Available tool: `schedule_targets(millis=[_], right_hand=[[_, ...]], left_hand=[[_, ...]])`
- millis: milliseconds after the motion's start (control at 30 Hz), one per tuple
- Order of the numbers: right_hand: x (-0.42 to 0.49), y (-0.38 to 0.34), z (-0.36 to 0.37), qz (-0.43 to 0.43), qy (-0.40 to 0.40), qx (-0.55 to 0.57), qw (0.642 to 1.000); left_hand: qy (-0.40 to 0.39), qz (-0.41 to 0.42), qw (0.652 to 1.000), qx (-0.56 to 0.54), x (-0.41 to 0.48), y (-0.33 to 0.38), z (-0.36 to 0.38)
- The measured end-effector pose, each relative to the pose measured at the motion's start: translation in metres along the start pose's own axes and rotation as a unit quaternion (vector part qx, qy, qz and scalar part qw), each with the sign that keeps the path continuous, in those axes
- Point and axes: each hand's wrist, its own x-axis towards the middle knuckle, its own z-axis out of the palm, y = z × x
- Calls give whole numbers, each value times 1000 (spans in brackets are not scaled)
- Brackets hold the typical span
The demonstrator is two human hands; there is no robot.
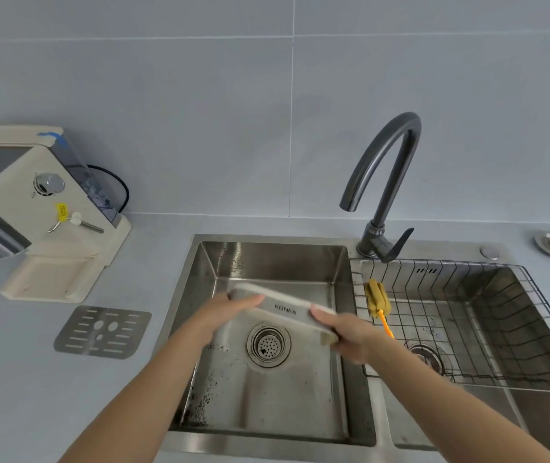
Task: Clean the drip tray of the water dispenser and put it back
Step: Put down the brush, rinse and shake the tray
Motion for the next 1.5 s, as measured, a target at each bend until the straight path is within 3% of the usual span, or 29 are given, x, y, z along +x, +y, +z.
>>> schedule_targets(millis=[100, 300, 367, 500, 567, 767, 1000, 1267, 1500], right_hand=[[-1, 19, 6, 80, -19, 17, 996], [-9, -9, 5, -82, 40, -94, 991], [-5, 1, 6, -104, 38, -130, 985], [3, 42, 4, 98, -7, -81, 992], [5, 49, 0, 111, -12, -78, 991], [-1, 29, -2, 39, 35, -164, 985], [-10, 13, -5, -73, 22, -256, 964], [-23, -4, 20, -277, -21, -275, 920], [-21, 1, 49, -344, 26, -282, 895]], left_hand=[[-49, -88, 994, -31, -3, -24, 11], [17, 51, 996, -69, -9, -4, -6], [23, 61, 994, -85, -8, -18, -2], [-45, -115, 987, -102, -10, -64, 24], [-40, -123, 985, -110, -12, -69, 26], [-18, -55, 996, -62, -9, -61, 15], [43, 53, 997, -27, -20, -49, 10], [103, 122, 987, 18, -41, -47, -6], [116, 171, 978, 14, -58, -54, -30]])
